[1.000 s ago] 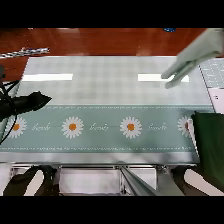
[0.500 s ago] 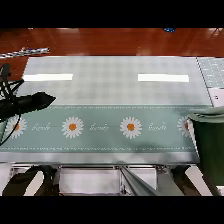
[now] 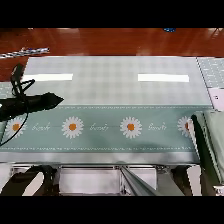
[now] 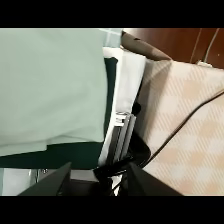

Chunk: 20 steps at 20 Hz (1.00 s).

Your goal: Fold the shirts.

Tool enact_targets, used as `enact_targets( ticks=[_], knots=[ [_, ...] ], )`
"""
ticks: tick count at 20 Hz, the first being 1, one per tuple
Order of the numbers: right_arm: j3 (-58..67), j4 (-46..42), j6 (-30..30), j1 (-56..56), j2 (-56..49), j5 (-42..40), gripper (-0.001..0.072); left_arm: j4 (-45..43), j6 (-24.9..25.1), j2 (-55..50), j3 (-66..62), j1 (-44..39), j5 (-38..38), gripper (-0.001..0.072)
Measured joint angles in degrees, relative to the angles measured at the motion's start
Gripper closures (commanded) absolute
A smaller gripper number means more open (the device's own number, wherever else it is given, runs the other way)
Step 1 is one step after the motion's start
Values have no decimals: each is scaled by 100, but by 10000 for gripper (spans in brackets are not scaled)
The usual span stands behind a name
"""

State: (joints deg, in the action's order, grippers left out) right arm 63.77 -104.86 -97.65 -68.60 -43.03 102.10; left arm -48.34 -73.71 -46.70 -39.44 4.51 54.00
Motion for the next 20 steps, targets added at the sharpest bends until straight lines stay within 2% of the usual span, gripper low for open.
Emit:
enact_targets(
  ticks=[1, 2, 4, 6, 8, 10, 12, 15, 17, 20],
  knots=[
    [26, 79, -17, -13, -52, -101, 499, 0, 0, -125, -17, -13, -63, 688],
    [116, 297, -24, -24, -127, -269, 693, 2, 2, -269, -96, -11, -175, 688],
    [428, 1255, 59, 2, -367, -728, 689, 22, 42, -601, -509, 26, -258, 688],
    [868, 2804, 275, 365, -695, -1390, 689, 33, 68, -1008, -1305, 39, -227, 689],
    [1381, 3969, 461, 1285, -1099, -2083, 689, 37, 76, -1488, -2398, -83, -83, 689],
    [1845, 4496, 632, 2710, -1558, -2627, 689, -33, -4, -2015, -3554, -361, 140, 690],
    [2127, 4321, 758, 4323, -2057, -3086, 689, -479, -291, -2441, -4433, -820, 472, 689],
    [2267, 3001, 573, 6454, -2911, -3460, 690, -2109, -1054, -2767, -4658, -1530, 828, 688],
    [2291, 2044, 216, 7261, -3552, -3399, 690, -3191, -1755, -2876, -4369, -1705, 844, 688],
    [2299, 1360, -111, 7816, -4282, -2997, 689, -3742, -2446, -2942, -4050, -1694, 905, 688]
  ],
)
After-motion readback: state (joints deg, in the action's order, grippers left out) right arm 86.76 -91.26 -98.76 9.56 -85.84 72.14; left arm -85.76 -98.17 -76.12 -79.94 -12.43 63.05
